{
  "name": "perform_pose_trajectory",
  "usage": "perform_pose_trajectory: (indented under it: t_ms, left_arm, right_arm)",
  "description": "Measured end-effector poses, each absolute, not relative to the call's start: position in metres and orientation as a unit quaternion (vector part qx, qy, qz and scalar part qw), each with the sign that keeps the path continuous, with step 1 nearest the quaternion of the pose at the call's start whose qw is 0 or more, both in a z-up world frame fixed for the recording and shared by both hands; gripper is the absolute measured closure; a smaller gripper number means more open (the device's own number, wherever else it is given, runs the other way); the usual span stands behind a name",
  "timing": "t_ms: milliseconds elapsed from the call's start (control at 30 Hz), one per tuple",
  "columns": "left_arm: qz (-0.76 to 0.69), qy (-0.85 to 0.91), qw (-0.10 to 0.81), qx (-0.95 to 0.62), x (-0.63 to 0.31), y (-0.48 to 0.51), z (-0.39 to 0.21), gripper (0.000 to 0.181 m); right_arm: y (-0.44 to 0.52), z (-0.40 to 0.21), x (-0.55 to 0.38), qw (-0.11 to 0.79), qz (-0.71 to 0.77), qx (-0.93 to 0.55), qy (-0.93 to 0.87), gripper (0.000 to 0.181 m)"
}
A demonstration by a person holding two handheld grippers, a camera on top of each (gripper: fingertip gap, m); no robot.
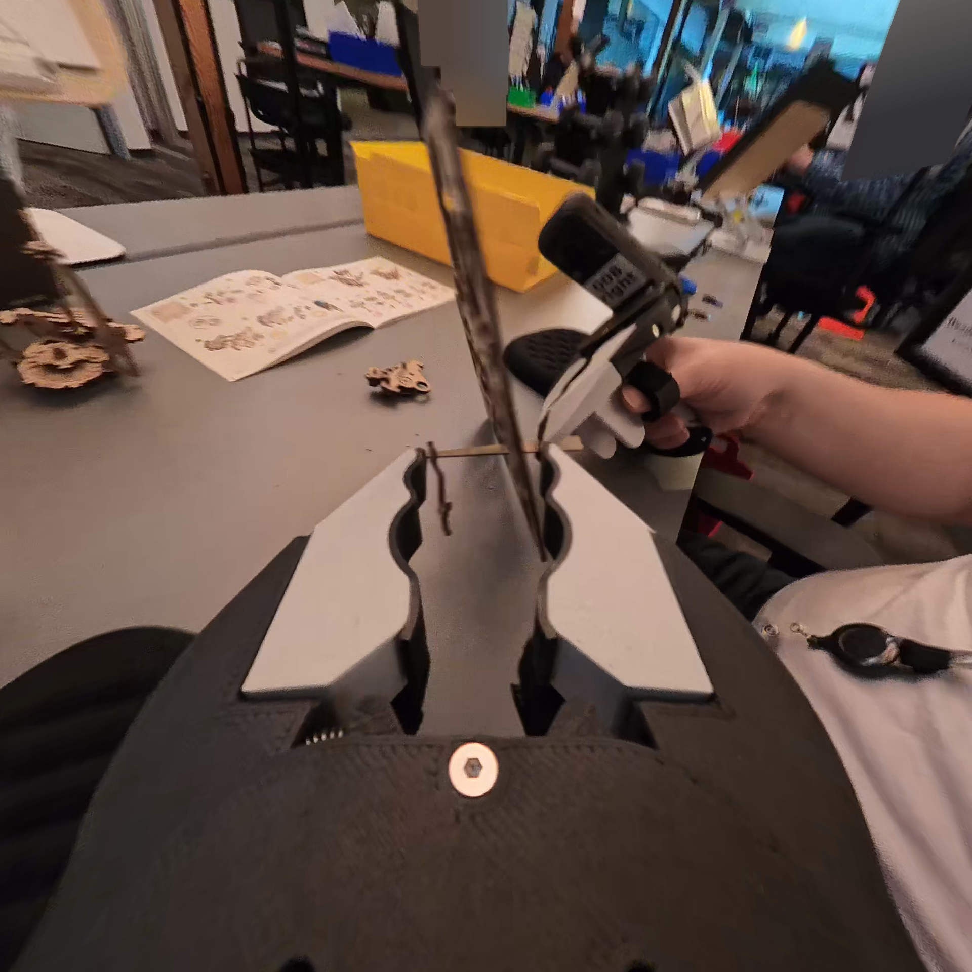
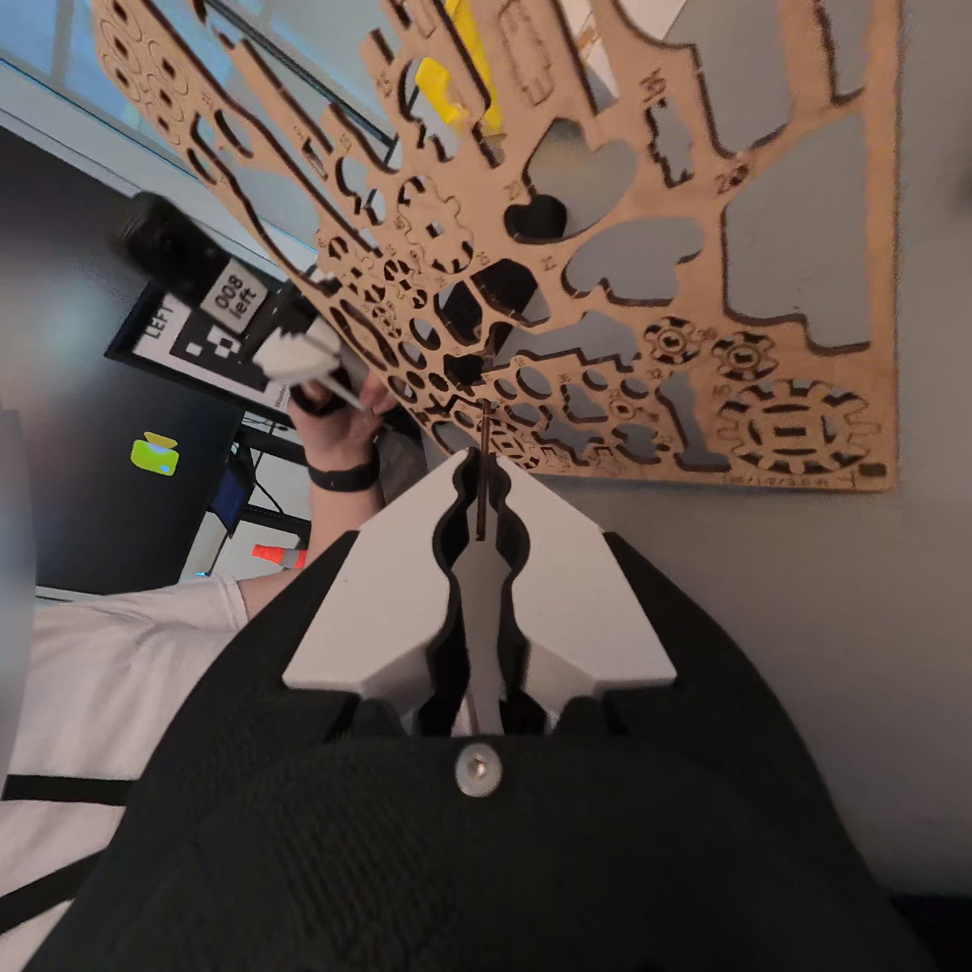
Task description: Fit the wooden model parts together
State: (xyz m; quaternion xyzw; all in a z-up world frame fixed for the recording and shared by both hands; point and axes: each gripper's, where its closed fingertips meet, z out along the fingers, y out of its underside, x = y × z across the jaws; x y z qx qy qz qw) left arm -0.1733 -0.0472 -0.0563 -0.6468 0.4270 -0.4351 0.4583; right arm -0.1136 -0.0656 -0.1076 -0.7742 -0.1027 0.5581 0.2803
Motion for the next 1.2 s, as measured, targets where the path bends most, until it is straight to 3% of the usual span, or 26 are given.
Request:
perform_pose_trajectory:
  t_ms: [67, 133, 200, 400, 667, 767, 1033, 1200]
  left_arm:
    - [-0.471, 0.383, 0.457, -0.650, -0.193, -0.034, -0.046, 0.149]
    - [-0.509, 0.363, 0.428, -0.653, -0.201, -0.025, -0.045, 0.148]
    - [-0.549, 0.363, 0.372, -0.655, -0.198, -0.024, -0.051, 0.140]
    - [-0.648, 0.368, 0.174, -0.643, -0.169, -0.037, -0.062, 0.140]
    - [-0.656, 0.411, 0.088, -0.627, -0.151, -0.049, -0.073, 0.161]
    - [-0.654, 0.423, 0.081, -0.622, -0.150, -0.054, -0.075, 0.176]
    - [-0.639, 0.416, 0.077, -0.642, -0.153, -0.049, -0.085, 0.176]
    - [-0.663, 0.342, 0.151, -0.648, -0.195, -0.009, -0.065, 0.177]
  right_arm:
    - [-0.067, -0.101, -0.115, 0.291, 0.566, -0.761, -0.124, 0.181]
    - [-0.071, -0.092, -0.118, 0.301, 0.579, -0.742, -0.154, 0.181]
    - [-0.074, -0.089, -0.119, 0.309, 0.577, -0.735, -0.178, 0.181]
    - [-0.075, -0.090, -0.120, 0.314, 0.557, -0.739, -0.212, 0.181]
    - [-0.080, -0.093, -0.124, 0.305, 0.554, -0.738, -0.235, 0.181]
    - [-0.081, -0.094, -0.124, 0.299, 0.558, -0.737, -0.238, 0.181]
    - [-0.080, -0.100, -0.125, 0.287, 0.548, -0.749, -0.239, 0.181]
    - [-0.083, -0.097, -0.112, 0.294, 0.550, -0.747, -0.230, 0.181]
